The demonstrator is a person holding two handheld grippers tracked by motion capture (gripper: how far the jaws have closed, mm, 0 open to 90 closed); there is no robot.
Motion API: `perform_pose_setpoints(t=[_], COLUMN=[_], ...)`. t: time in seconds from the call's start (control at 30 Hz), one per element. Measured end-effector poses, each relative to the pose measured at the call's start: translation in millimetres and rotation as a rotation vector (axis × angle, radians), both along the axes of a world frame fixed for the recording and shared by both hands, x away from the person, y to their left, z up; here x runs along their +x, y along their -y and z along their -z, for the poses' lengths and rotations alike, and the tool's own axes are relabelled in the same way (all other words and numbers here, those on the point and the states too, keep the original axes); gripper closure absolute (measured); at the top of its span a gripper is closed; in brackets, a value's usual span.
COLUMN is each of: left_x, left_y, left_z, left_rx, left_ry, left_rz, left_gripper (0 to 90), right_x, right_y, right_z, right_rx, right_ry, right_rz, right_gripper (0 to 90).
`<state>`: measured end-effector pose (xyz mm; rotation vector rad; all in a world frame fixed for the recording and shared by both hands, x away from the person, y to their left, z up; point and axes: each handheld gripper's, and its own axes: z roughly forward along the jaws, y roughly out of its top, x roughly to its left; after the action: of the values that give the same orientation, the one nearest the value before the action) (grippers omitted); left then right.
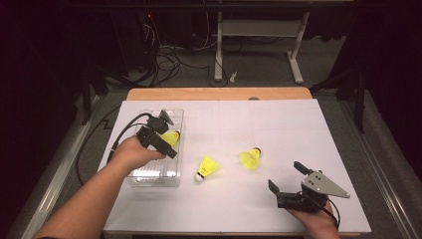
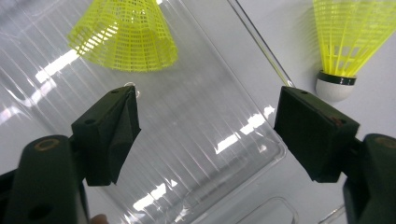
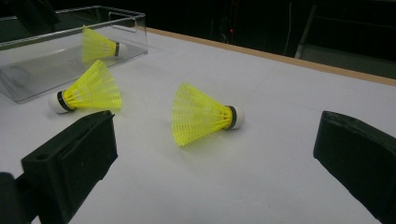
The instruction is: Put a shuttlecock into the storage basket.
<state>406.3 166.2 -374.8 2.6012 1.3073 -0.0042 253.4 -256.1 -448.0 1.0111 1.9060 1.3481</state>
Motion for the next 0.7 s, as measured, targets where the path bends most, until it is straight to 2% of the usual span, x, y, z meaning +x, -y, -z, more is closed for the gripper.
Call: perform_pose_setpoints(t=[0.2, 0.27, 0.43, 0.5, 0.57, 0.7], left_x=[-4.7, -6.1, -8.1, -8.9, -10.9, -13.5], left_y=[1.3, 2.0, 1.8, 2.0, 3.9, 6.6], left_z=[-3.7, -3.9, -6.9, -8.5, -10.6, -14.6], left_rx=[0.007, 0.023, 0.004, -0.022, -0.013, -0.024], left_ry=[0.002, 0.004, -0.006, -0.018, -0.01, -0.007], left_rz=[0.003, -0.002, -0.001, -0.003, 0.001, 0.006], left_gripper=[15.0, 8.9, 0.8, 0.1, 0.1, 0.1], right_x=[0.1, 0.0, -0.7, -0.8, -0.9, -0.5], right_y=[-0.1, -0.1, -0.3, -0.3, -0.2, -0.1], right_z=[0.1, -0.1, -0.8, -1.1, -1.2, -0.5], right_rx=[-0.003, -0.001, -0.002, -0.002, 0.0, -0.003], right_ry=[0.001, 0.001, 0.004, 0.005, 0.006, 0.002], right_rz=[0.0, 0.001, 0.001, 0.001, 0.0, 0.001], right_gripper=[0.0, 0.0, 0.0, 0.0, 0.0, 0.0])
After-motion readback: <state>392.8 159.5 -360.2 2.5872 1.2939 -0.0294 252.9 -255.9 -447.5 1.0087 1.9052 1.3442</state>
